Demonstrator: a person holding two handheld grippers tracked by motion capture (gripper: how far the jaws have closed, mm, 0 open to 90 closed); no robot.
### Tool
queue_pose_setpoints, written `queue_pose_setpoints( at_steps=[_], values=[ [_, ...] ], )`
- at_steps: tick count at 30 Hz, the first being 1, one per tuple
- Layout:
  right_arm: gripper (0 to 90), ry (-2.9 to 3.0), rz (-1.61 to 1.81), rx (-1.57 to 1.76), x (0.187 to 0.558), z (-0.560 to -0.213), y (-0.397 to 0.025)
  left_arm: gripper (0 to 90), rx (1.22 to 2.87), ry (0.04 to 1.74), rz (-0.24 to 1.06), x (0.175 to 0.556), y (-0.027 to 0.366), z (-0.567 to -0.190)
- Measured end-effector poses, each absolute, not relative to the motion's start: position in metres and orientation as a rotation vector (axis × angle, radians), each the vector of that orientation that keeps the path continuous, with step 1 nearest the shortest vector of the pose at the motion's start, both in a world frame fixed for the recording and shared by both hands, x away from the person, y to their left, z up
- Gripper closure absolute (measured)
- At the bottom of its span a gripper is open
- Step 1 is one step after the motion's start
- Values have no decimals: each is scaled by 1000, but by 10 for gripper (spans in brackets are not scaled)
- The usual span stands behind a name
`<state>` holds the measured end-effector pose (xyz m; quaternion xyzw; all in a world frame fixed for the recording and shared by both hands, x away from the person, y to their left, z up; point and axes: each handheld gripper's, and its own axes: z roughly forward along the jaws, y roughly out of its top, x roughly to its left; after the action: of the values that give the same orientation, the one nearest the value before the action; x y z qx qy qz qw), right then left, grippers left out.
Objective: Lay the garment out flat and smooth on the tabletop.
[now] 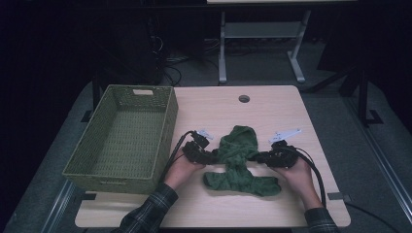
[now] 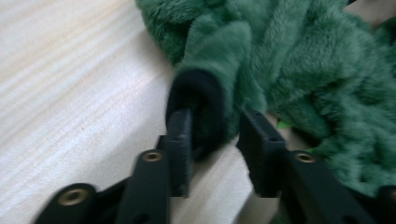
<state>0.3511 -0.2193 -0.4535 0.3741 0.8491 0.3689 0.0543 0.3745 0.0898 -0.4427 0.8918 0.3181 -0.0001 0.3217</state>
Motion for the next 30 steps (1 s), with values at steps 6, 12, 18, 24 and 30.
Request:
queue_pose_setpoints(
  at_steps=[6,12,18,24,30],
  values=[
    [589,2545,1155,1157,346,-439,-226,497,2275,808,56,373,92,-428],
    [565,2495,1166,1196,349,-427,-234,448,2252,760,89,382,88,-415],
    [570,2486,1165,1207,362,-421,-236,465,2262,742,124,402,78,-398],
    [577,2492,1155,1274,385,-427,-236,503,2286,735,122,428,61,-398],
    [580,2471,1150,1296,403,-439,-230,509,2339,716,108,448,44,-417]
  ],
)
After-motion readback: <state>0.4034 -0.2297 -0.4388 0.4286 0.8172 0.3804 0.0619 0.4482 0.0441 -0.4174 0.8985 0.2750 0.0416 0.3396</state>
